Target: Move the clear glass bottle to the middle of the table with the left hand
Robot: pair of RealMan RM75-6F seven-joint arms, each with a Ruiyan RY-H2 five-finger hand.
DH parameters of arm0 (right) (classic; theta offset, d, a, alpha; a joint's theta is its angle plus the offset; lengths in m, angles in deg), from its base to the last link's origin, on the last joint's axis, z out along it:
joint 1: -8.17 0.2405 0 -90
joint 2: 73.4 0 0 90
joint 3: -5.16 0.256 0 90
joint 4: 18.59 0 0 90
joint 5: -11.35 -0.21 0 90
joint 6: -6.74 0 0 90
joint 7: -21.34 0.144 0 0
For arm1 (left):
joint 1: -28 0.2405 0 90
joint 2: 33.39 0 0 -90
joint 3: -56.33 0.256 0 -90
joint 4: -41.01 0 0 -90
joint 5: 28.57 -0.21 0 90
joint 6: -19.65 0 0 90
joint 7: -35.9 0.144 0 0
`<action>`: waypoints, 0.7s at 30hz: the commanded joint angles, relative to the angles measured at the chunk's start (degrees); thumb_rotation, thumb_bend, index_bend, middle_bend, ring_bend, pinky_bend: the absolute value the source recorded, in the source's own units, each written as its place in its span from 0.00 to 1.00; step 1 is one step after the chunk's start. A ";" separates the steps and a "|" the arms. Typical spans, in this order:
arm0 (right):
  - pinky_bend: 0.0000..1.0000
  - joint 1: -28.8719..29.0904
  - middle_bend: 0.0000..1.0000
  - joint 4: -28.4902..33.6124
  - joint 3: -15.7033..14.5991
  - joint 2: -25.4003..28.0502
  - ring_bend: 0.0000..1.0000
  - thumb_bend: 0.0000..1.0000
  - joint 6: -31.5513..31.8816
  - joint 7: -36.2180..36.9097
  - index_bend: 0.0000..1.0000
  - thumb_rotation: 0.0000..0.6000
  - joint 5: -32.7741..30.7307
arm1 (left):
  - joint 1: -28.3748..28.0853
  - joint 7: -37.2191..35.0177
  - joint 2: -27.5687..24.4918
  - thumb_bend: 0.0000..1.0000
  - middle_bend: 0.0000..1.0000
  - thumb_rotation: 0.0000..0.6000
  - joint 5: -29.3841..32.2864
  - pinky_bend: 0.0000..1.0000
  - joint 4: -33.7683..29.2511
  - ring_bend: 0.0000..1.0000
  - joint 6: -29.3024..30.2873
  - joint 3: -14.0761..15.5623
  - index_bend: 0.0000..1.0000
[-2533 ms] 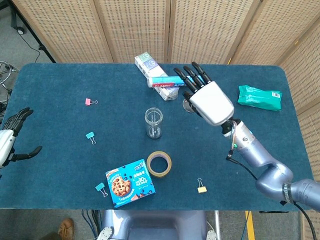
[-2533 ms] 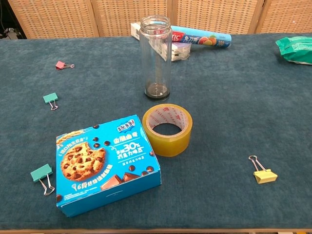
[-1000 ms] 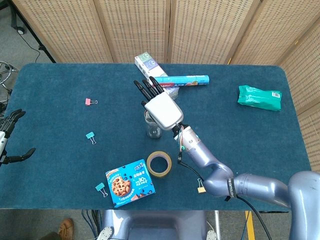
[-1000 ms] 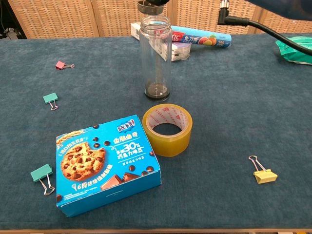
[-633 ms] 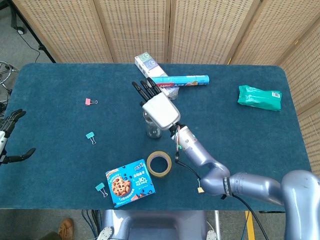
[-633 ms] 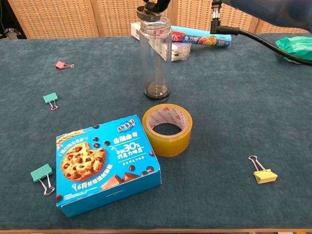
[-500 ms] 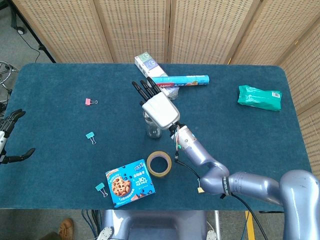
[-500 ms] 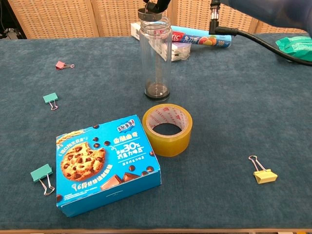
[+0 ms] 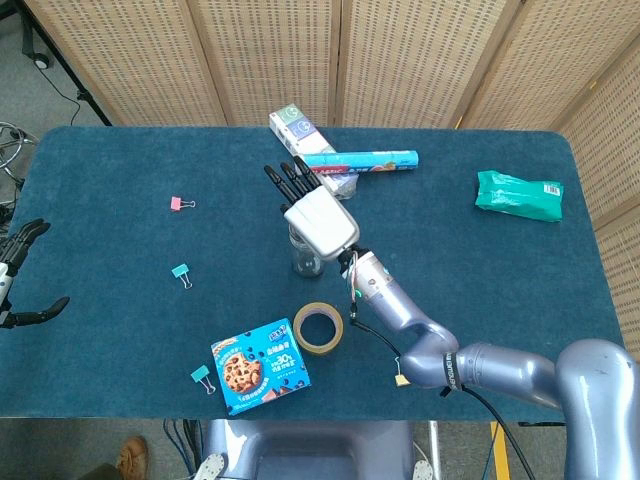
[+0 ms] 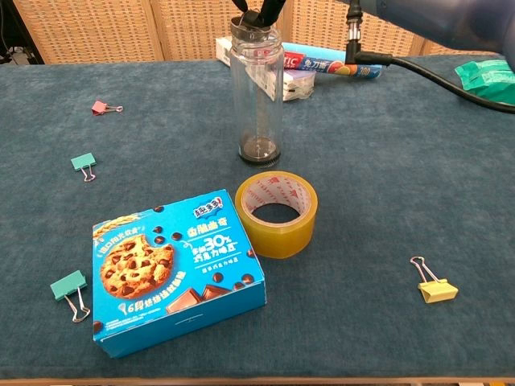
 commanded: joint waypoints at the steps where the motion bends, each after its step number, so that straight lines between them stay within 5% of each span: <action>1: 0.00 0.05 0.00 -0.13 -0.17 0.01 0.00 0.47 -0.02 -0.18 0.64 1.00 0.22 | -0.03 -0.10 -0.02 0.25 0.00 1.00 -0.07 0.00 -0.01 0.00 -0.07 0.02 0.00; 8: 0.00 -0.08 0.00 -0.79 -0.60 -0.25 0.00 0.47 -0.27 -0.16 0.63 1.00 0.16 | 0.03 -0.44 -0.12 0.25 0.00 1.00 -0.08 0.00 0.09 0.00 -0.01 0.03 0.00; 16: 0.00 -0.24 0.00 -0.91 -0.93 -0.03 0.00 0.47 -0.85 0.81 0.37 1.00 0.48 | -0.03 -0.78 -0.28 0.26 0.00 1.00 -0.25 0.00 0.17 0.00 -0.15 0.07 0.00; 21: 0.00 -0.29 0.00 -0.82 -1.01 0.24 0.00 0.47 -0.93 0.85 0.30 1.00 0.73 | 0.02 -1.02 -0.29 0.26 0.00 1.00 -0.38 0.00 0.24 0.00 0.00 0.07 0.00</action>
